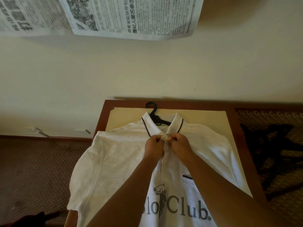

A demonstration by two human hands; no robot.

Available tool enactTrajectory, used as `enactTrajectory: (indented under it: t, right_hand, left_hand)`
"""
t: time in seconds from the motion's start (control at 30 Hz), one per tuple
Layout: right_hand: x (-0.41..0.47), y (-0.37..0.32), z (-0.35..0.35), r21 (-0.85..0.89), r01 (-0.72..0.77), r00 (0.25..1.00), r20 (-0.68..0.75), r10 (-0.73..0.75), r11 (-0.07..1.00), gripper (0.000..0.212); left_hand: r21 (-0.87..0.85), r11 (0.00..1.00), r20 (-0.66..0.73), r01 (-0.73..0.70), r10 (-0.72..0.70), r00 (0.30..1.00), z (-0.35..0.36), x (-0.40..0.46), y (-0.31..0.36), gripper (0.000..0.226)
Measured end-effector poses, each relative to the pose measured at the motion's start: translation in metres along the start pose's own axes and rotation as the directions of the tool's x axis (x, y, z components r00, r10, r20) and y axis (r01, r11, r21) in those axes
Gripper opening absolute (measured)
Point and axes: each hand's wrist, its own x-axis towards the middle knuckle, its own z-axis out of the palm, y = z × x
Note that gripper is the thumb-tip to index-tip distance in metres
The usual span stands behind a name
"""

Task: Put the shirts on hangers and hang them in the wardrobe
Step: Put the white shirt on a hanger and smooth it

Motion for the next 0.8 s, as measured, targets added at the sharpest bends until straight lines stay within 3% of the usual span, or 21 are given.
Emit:
enactTrajectory:
  t: [0.17, 0.27, 0.4, 0.47, 0.57, 0.7, 0.8]
  right_hand:
    - [-0.005, 0.011, 0.004, -0.022, 0.135, 0.991, -0.018, -0.135, 0.991, 0.019]
    - [-0.01, 0.019, 0.004, -0.032, 0.189, 0.975, -0.116, -0.191, 0.982, 0.017]
    - [-0.005, 0.017, -0.008, -0.206, 0.325, 0.901, -0.227, -0.369, 0.923, 0.007]
    - [0.006, 0.004, -0.015, -0.338, 0.423, 0.854, -0.163, -0.495, 0.841, 0.009]
    - [0.033, -0.026, -0.017, -0.53, 0.472, 0.828, -0.008, -0.561, 0.704, 0.011]
    - [0.064, -0.053, -0.002, -0.763, 0.438, 0.872, 0.232, -0.43, 0.476, 0.024]
    - [0.074, -0.06, 0.008, -0.845, 0.447, 0.874, 0.342, -0.346, 0.294, 0.035]
  left_hand:
    - [0.227, 0.973, -0.059, -0.039, 0.054, 0.997, -0.002, -0.002, -0.003, 0.013]
    - [0.352, 0.934, -0.126, -0.06, 0.11, 0.986, -0.001, -0.009, -0.001, 0.013]
    - [0.612, 0.766, -0.209, -0.199, 0.399, 0.893, -0.013, -0.007, -0.013, 0.024]
    - [0.698, 0.695, -0.209, -0.175, 0.431, 0.878, -0.02, 0.0, -0.017, 0.034]
    - [0.794, 0.593, -0.109, -0.132, 0.353, 0.929, -0.034, 0.017, -0.019, 0.055]
    - [0.866, 0.477, -0.001, -0.147, 0.296, 0.955, -0.053, 0.034, -0.031, 0.07]
    - [0.891, 0.42, 0.03, -0.174, 0.328, 0.944, -0.059, 0.037, -0.041, 0.076]
